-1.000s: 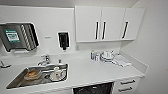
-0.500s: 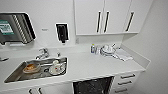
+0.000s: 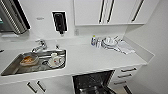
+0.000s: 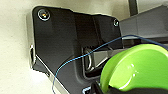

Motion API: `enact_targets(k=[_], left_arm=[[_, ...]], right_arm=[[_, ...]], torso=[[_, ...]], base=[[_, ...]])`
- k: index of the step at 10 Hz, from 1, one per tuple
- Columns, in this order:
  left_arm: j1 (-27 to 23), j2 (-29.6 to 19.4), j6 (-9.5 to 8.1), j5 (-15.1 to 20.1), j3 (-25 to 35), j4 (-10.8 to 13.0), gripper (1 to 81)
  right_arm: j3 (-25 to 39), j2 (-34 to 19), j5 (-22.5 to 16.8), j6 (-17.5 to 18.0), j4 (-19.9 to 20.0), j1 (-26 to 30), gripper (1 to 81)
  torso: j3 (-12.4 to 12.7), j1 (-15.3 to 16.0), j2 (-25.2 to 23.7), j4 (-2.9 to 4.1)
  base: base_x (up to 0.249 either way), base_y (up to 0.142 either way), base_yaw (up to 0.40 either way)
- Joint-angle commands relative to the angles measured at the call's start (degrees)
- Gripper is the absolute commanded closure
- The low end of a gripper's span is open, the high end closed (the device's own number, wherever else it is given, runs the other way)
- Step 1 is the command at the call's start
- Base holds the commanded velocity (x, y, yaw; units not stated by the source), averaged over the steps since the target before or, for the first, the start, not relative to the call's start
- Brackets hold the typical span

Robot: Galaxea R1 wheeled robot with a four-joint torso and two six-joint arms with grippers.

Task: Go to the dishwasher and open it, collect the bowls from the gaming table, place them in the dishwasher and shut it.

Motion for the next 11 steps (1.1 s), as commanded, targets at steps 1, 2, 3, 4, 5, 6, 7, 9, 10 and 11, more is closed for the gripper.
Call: enact_targets(k=[1,2,3,4,5,6,7,9,10,11], left_arm=[[-3.22,-13.02,-1.43,-1.30,11.92,0.83,81.1],[-4.36,-16.19,-1.70,-1.30,15.35,0.57,81.1],[-5.77,-18.30,-1.70,-1.30,17.90,0.48,81.1],[-7.18,-20.48,-1.70,-0.86,20.96,0.30,81.1],[-8.93,-22.76,-1.70,-0.50,23.85,0.21,81.1],[-10.77,-24.27,-1.78,-0.33,25.90,0.21,81.1],[-13.14,-25.50,-2.40,2.03,27.82,0.21,81.1],[-18.15,-25.94,-3.01,7.39,30.37,0.13,81.1],[-20.53,-26.11,-3.10,9.93,31.95,0.13,81.1],[-22.82,-26.21,-3.19,11.54,32.84,0.13,81.1]], right_arm=[[0.46,-1.11,-2.97,0.16,0.15,1.34,81.1],[0.38,-1.11,-2.97,0.16,0.15,1.34,81.1],[0.38,-1.02,-2.97,0.25,0.15,1.35,81.1],[0.38,-0.94,-2.97,0.16,0.06,1.43,81.1],[0.55,-0.94,-2.97,0.16,0.06,1.43,81.1],[0.73,-1.02,-2.97,0.16,0.06,1.52,81.1],[0.81,-0.94,-2.97,0.16,0.06,1.61,81.1],[1.34,-0.94,-2.97,0.07,0.06,1.95,81.1],[1.34,-0.94,-2.97,0.07,0.06,2.04,81.1],[1.43,-1.02,-2.97,0.07,0.06,1.96,81.1]], torso=[[0.06,0.02,0.00,0.00],[-0.22,0.00,0.00,0.00],[-0.09,0.02,0.02,0.00],[-0.11,0.02,0.02,0.00],[-0.13,0.02,0.04,0.00],[-1.31,0.02,0.04,0.00],[-4.47,0.02,0.04,0.00],[-6.91,0.00,0.04,0.00],[-8.44,0.02,0.04,0.00],[-10.13,0.02,0.04,0.00]], base=[[0.000,0.000,0.000],[0.000,0.000,0.000],[0.000,0.000,0.000],[0.000,0.000,0.000],[0.000,0.000,0.000],[0.000,0.000,0.000],[0.000,0.000,0.000],[0.000,0.000,0.000],[0.000,0.000,0.000],[0.000,0.000,0.000]])
